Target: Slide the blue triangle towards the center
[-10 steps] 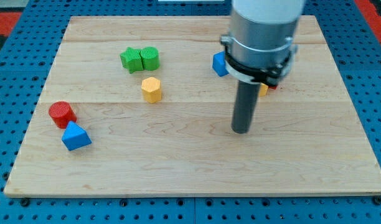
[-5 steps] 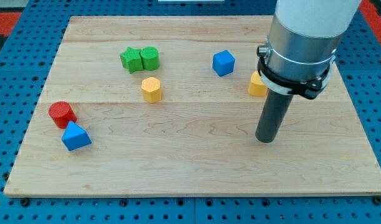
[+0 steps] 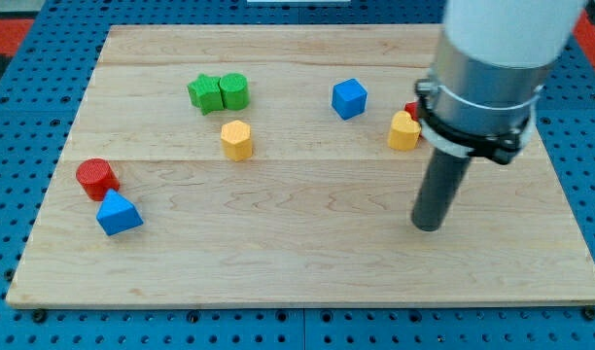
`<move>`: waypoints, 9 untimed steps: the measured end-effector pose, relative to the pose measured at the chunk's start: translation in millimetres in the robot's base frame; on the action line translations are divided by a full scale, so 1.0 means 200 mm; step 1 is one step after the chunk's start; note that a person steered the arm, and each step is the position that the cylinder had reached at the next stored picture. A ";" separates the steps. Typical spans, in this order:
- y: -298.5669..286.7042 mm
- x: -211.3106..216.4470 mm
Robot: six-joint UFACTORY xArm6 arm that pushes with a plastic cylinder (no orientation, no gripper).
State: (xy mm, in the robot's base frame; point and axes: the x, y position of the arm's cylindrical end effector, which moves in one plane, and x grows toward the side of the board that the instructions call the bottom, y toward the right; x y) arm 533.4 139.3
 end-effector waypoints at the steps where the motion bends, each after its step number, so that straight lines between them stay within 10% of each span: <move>1: -0.06 0.11; 4: -1.15 0.39; 7: -1.95 0.09; 9: -1.10 -0.07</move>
State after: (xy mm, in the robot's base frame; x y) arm 520.2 -81.7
